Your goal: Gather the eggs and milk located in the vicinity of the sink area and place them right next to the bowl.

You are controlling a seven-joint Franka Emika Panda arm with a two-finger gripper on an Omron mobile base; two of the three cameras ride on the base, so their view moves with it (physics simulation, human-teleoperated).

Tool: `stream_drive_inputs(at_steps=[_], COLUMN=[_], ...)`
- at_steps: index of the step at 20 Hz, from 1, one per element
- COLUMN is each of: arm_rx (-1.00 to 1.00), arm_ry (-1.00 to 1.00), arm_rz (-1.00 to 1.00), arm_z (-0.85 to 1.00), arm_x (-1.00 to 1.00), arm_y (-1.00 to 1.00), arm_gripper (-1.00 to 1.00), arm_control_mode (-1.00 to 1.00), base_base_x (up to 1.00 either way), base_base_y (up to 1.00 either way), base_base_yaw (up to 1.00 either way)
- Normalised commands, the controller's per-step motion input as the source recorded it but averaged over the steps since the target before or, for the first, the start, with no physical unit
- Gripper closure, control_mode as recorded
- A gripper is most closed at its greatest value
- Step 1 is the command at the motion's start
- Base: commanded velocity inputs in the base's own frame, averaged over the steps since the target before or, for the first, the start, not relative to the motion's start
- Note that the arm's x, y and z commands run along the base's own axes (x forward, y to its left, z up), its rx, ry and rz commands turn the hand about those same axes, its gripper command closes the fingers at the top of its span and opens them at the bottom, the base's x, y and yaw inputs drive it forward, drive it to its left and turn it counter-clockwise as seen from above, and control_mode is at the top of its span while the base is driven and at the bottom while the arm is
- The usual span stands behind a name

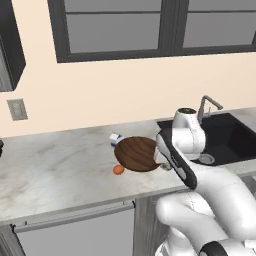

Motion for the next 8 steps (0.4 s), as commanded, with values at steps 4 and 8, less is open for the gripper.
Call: stream_drive_inputs(at_steps=[4,8], arm_rx=[-0.25,-0.26], arm_ry=[-0.15,-0.18], arm_rz=[-0.22,-0.22], arm_z=[0.04,0.22], arm_x=[-0.16,-0.06], arm_y=[0.36,0.35], arm_gripper=[-1.0,-1.0], arm_control_mode=[-1.0,-1.0], base_base_x=[0.0,0.0], base_base_y=[0.0,0.0], base_base_yaw=[0.0,0.0])
